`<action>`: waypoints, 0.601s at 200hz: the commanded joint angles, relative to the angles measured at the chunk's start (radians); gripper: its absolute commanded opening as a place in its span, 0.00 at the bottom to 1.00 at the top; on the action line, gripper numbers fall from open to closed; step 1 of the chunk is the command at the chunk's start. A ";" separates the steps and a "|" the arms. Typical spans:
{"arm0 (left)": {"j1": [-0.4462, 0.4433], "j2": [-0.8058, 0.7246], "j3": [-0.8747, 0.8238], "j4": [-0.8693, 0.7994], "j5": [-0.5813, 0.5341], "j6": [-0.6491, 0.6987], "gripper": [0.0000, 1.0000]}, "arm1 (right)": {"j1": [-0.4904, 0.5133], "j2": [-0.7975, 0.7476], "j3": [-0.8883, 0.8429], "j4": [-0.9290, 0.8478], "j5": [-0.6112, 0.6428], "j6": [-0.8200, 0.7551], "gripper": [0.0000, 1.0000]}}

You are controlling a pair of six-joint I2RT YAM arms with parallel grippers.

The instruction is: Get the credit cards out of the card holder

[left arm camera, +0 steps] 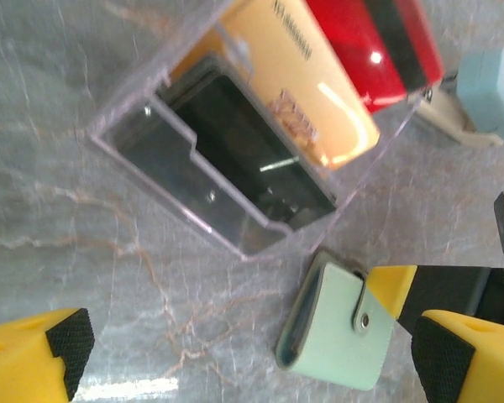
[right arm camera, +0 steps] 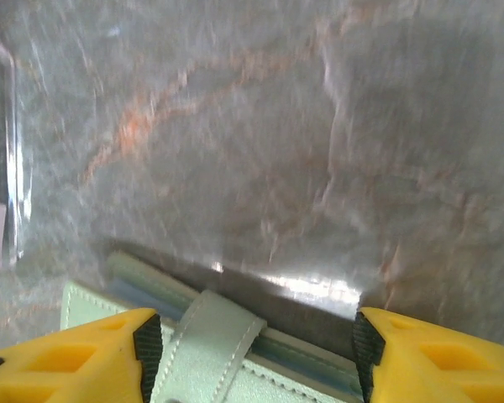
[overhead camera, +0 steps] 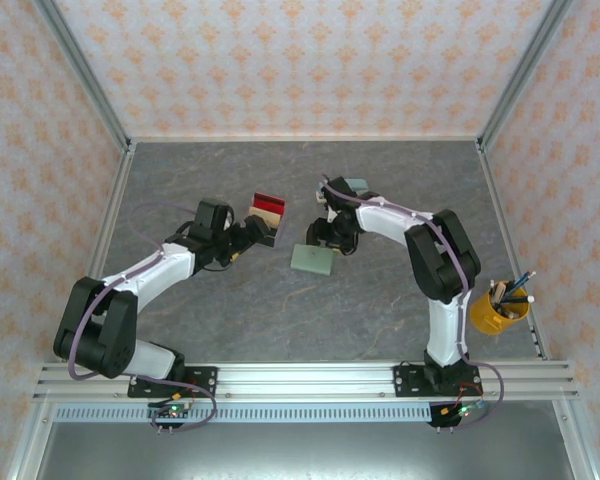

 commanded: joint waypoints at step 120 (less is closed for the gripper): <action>-0.099 0.118 -0.109 0.183 0.231 -0.168 0.61 | 0.098 -0.176 -0.187 0.052 -0.039 0.107 0.41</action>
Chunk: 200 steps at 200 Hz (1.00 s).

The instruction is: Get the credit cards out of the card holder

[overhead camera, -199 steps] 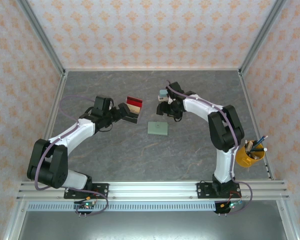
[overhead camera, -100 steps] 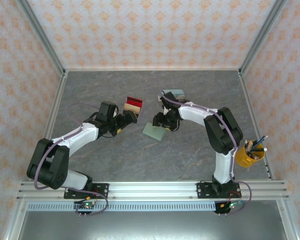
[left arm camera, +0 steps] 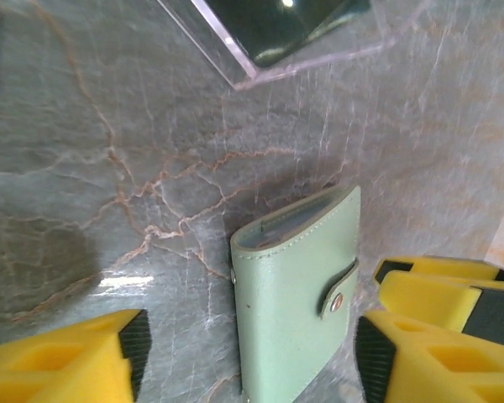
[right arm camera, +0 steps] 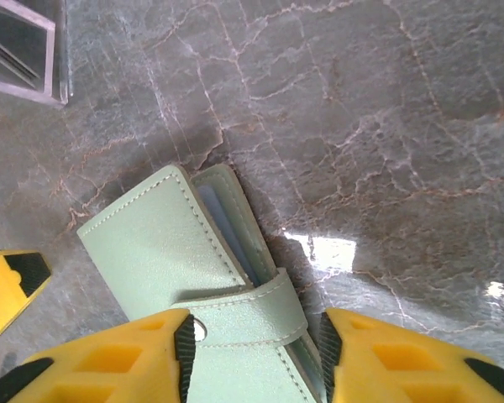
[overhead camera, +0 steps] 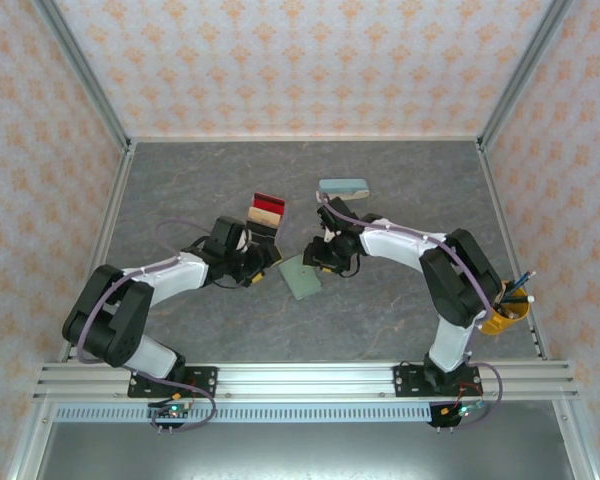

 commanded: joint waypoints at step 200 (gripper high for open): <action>-0.052 0.114 -0.049 0.410 0.187 -0.023 0.47 | -0.001 0.067 -0.053 0.093 -0.070 0.046 0.32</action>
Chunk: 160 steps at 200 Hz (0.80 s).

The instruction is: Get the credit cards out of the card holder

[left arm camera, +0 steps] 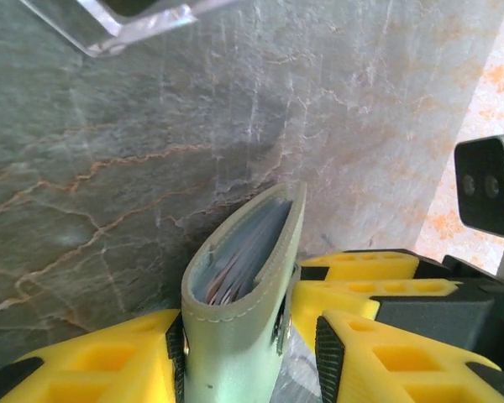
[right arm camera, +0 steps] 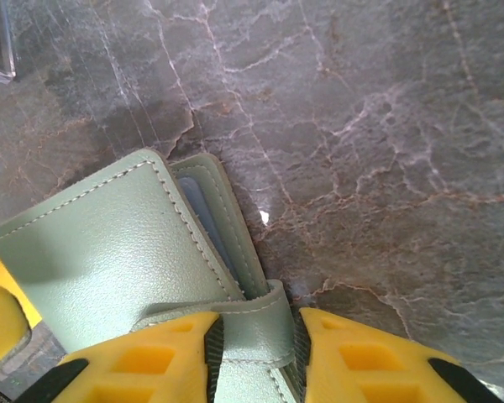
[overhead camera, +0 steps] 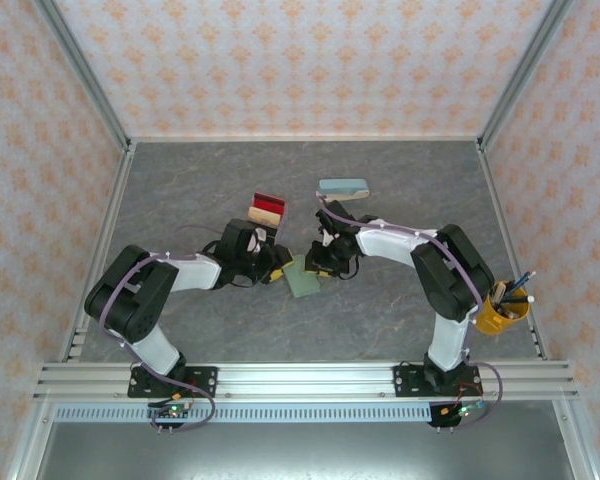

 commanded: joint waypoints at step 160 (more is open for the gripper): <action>-0.013 -0.147 0.022 -0.067 -0.005 0.210 0.00 | 0.006 -0.234 -0.123 0.188 0.054 0.019 0.46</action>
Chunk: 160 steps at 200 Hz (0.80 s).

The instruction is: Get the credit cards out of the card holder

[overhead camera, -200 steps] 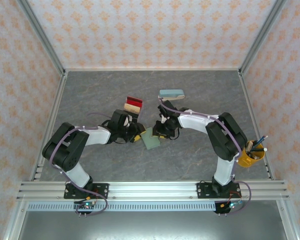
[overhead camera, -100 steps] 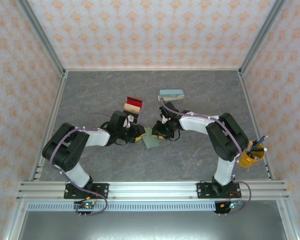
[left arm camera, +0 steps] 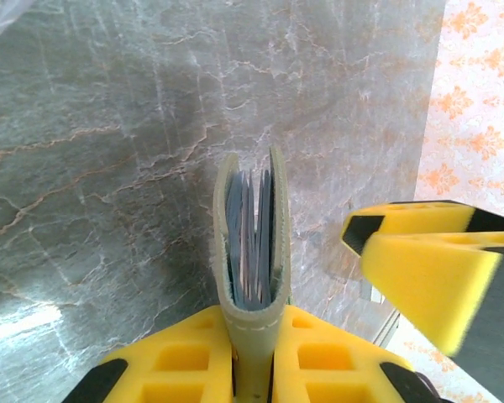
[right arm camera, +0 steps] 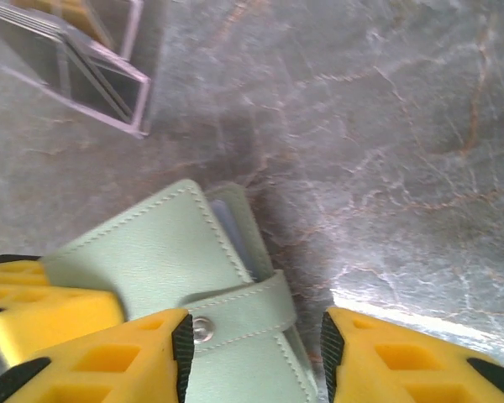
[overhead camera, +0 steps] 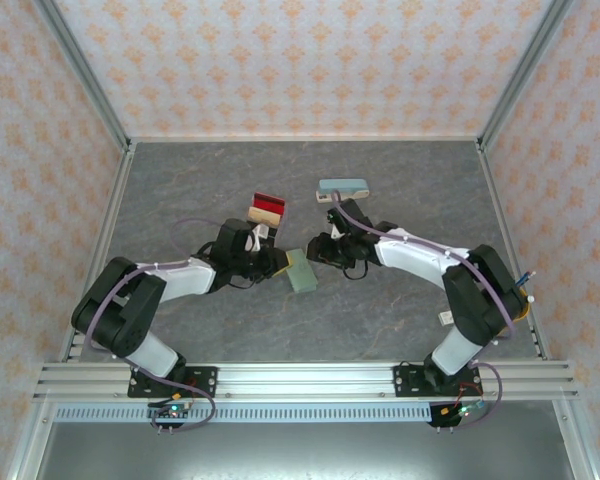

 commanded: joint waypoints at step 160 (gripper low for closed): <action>-0.018 -0.071 0.076 -0.022 -0.036 0.046 0.00 | 0.042 0.076 0.081 -0.067 0.003 -0.054 0.35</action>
